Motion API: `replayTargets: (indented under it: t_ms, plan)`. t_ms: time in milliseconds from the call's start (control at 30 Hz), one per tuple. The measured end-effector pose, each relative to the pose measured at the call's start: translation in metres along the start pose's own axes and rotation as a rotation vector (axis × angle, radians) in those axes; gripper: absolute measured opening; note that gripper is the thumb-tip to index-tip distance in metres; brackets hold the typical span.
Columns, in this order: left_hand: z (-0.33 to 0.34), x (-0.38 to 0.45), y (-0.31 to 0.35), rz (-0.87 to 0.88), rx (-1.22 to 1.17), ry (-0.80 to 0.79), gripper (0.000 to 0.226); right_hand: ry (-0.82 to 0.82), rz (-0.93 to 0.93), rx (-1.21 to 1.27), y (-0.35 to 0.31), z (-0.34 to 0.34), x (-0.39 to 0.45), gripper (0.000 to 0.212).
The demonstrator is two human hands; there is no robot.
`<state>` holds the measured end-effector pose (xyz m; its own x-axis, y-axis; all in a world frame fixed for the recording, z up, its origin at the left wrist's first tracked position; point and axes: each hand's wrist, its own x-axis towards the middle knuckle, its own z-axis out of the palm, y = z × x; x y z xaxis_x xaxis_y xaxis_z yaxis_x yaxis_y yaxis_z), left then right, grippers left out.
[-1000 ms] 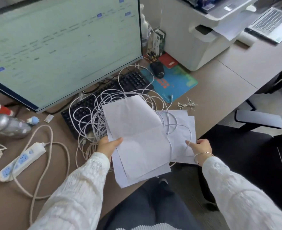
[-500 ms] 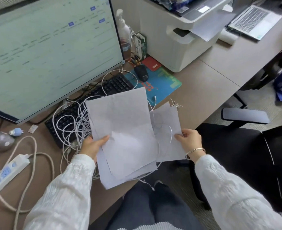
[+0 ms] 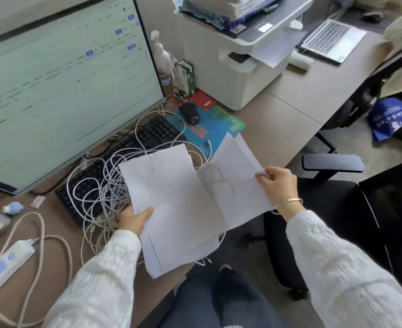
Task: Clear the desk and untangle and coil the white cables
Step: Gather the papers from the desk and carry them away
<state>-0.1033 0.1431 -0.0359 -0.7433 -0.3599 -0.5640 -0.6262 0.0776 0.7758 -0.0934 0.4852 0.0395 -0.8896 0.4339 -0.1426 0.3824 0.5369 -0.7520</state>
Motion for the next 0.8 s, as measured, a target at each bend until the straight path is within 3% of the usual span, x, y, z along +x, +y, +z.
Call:
replayTargets:
  t_ms: [200, 633, 800]
  plan:
    - [0.010, -0.004, 0.029, 0.078, 0.040, 0.007, 0.014, 0.102, -0.036, 0.041, -0.013, -0.030, 0.001, 0.016]
    - [0.040, -0.029, 0.086, 0.182, -0.134, -0.008, 0.033, 0.400, -0.020, 0.143, -0.001, -0.113, 0.012, 0.024]
    - [0.055, -0.026, 0.090, 0.137, -0.218, -0.027, 0.034, 0.568, 0.006, 0.204, 0.008, -0.130, 0.013, 0.013]
